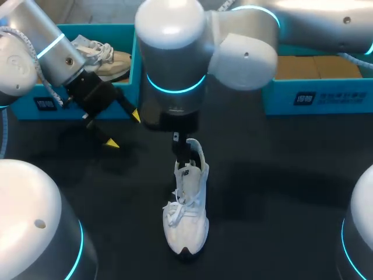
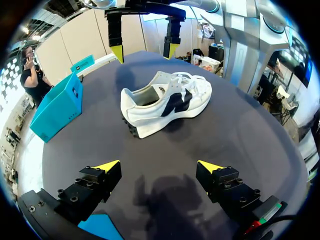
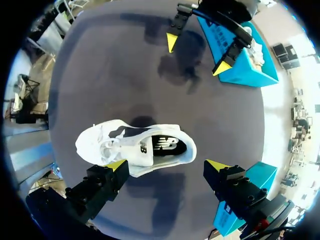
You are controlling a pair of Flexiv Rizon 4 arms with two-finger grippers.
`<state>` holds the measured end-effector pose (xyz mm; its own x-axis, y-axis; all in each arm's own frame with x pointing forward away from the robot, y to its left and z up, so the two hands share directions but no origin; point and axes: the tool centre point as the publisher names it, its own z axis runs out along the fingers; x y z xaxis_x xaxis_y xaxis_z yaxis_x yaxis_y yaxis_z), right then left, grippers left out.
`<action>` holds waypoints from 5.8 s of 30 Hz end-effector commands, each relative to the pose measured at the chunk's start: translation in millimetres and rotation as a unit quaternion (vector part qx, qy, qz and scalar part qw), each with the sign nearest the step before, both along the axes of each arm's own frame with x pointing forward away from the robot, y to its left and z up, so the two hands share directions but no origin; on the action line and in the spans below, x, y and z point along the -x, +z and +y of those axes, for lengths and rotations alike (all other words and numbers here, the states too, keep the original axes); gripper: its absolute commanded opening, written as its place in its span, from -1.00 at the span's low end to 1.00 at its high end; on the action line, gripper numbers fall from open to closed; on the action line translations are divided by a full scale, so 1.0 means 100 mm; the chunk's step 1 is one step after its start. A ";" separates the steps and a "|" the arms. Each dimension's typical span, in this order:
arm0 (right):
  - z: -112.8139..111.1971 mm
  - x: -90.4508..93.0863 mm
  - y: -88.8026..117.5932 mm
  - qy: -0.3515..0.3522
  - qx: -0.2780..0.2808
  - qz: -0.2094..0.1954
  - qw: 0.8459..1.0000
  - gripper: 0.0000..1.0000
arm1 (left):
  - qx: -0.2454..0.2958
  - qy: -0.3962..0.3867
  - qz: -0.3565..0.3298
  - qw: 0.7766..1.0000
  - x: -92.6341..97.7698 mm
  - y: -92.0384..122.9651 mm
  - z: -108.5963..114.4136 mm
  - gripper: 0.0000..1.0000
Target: Take the shoe out of the shoebox, open the shoe tongue, remove and reinsert the insole, then place the shoe into the shoebox
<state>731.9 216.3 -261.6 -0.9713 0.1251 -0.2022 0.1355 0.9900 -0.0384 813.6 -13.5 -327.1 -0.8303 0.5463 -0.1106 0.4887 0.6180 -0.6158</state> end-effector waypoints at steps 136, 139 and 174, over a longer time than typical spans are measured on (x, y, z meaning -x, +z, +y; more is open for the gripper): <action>-1.00 -1.25 0.28 -0.051 -0.038 -0.006 0.998 -1.00 | -0.001 0.000 -0.001 1.000 0.01 0.00 0.00 1.00; -1.08 -1.35 0.37 -0.035 -0.048 -0.007 0.998 -1.00 | -0.001 0.000 -0.001 1.000 0.01 0.00 0.00 1.00; -1.95 -2.31 0.92 -0.028 -0.012 -0.036 0.999 -1.00 | -0.001 0.000 -0.001 1.000 0.01 0.00 0.00 1.00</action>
<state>950.3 34.6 -170.2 -0.9350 0.1914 -0.2987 0.2117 0.9767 -0.0367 813.5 -13.4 -327.1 -0.8304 0.5461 -0.1106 0.4885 0.6182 -0.6158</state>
